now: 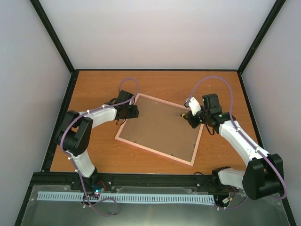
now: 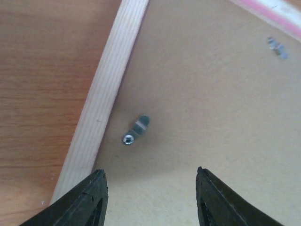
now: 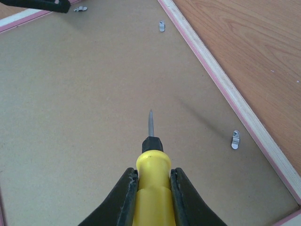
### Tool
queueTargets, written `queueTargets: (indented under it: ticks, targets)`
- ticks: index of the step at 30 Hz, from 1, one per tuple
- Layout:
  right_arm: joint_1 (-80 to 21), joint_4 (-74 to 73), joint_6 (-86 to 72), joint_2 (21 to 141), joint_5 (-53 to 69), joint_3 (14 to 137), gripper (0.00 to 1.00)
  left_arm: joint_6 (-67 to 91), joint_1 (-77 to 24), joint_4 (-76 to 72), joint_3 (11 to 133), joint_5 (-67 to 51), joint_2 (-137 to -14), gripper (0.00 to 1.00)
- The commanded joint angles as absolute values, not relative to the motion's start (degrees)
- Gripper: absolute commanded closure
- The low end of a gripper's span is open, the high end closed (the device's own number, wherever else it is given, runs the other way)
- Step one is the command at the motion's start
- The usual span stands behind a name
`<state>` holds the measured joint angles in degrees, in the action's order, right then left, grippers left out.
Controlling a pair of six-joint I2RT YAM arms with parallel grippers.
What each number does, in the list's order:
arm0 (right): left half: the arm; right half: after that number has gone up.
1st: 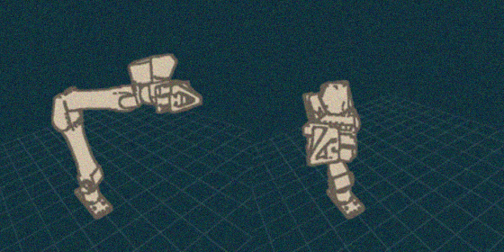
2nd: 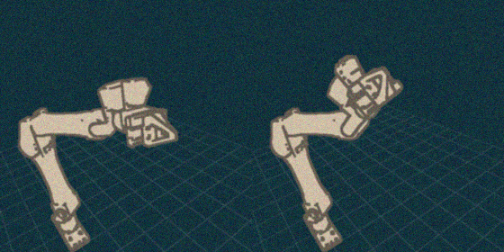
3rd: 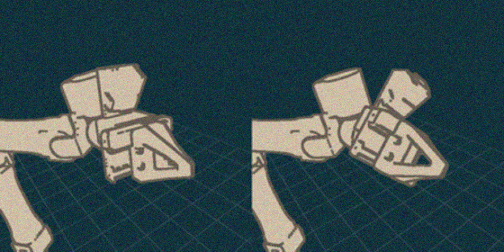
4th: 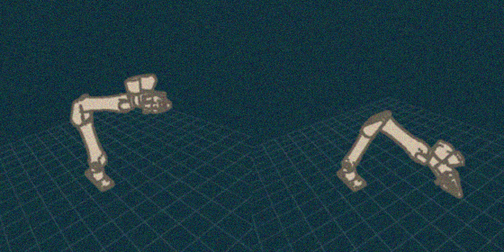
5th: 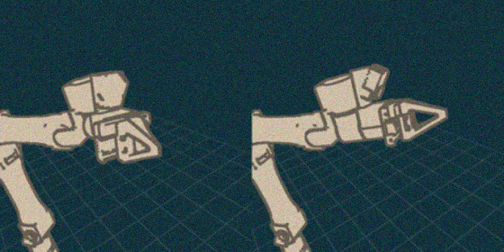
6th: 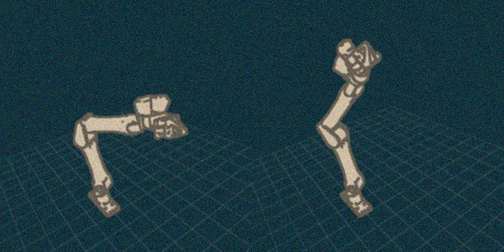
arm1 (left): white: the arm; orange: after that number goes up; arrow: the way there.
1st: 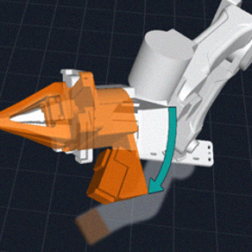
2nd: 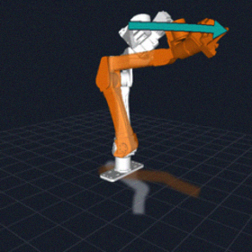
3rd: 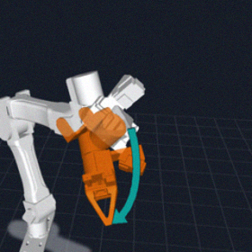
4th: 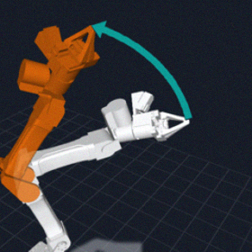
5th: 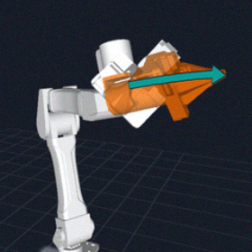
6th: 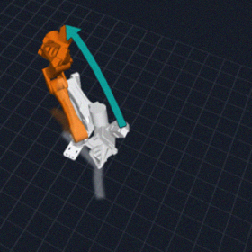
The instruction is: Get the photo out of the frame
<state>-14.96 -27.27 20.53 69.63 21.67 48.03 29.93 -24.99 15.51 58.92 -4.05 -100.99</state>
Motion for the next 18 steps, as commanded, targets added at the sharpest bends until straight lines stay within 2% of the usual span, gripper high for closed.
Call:
queueTargets:
  ticks: [1, 6, 11, 18]
  targets:
    - [-14.26, -26.97, 20.74, 68.81, 21.65, 49.43, 0.97, 32.52, -29.18, 18.62, 60.46, 0.89, -93.31, 0.48]
    - [-14.28, -27.42, 20.66, 70.49, 22.06, 49.99, 0.97, 44.10, -35.80, 19.80, 48.95, 2.44, -79.42, 0.47]
    - [-14.26, -27.51, 20.72, 71.05, 22.49, 50.09, 0.97, 56.03, -40.45, 26.22, 40.80, 1.25, -71.36, 0.45]
    - [-14.24, -27.75, 20.83, 71.80, 22.18, 50.36, 0.97, 78.20, -45.65, 25.66, 30.72, -0.12, -63.79, 0.45]
